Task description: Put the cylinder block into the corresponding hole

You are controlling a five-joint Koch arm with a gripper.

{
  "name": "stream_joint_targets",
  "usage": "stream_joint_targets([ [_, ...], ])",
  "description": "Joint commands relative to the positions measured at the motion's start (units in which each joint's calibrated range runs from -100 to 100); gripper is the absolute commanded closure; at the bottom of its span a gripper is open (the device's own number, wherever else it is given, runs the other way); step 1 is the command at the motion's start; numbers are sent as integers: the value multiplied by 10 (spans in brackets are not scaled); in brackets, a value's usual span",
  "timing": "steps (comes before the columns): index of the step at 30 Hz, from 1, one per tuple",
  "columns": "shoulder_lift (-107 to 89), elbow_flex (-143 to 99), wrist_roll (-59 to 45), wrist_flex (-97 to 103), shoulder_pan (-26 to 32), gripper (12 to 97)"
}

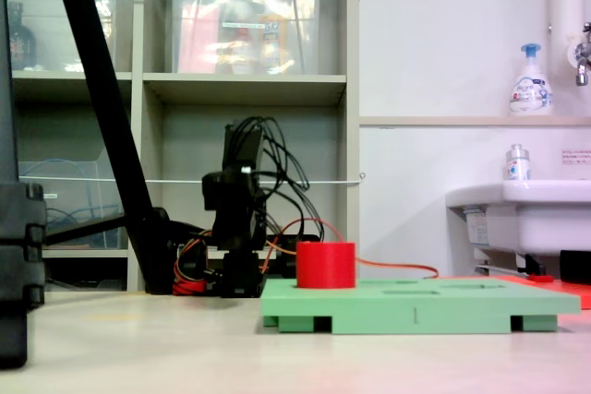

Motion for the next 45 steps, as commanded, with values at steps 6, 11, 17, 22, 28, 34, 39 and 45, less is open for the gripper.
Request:
stream_joint_targets([
  [6,-10,-152,-43,75,2,601],
  [11,-10,-163,-46,32,1,601],
  [17,-10,-163,-46,-157,0,601],
  [22,-10,-163,-45,-211,0,604],
  [28,-10,-163,-45,-199,0,595],
  [34,-10,-163,-45,-199,0,595],
  [39,-10,-163,-45,-199,0,595],
  [45,-10,-163,-45,-199,0,595],
])
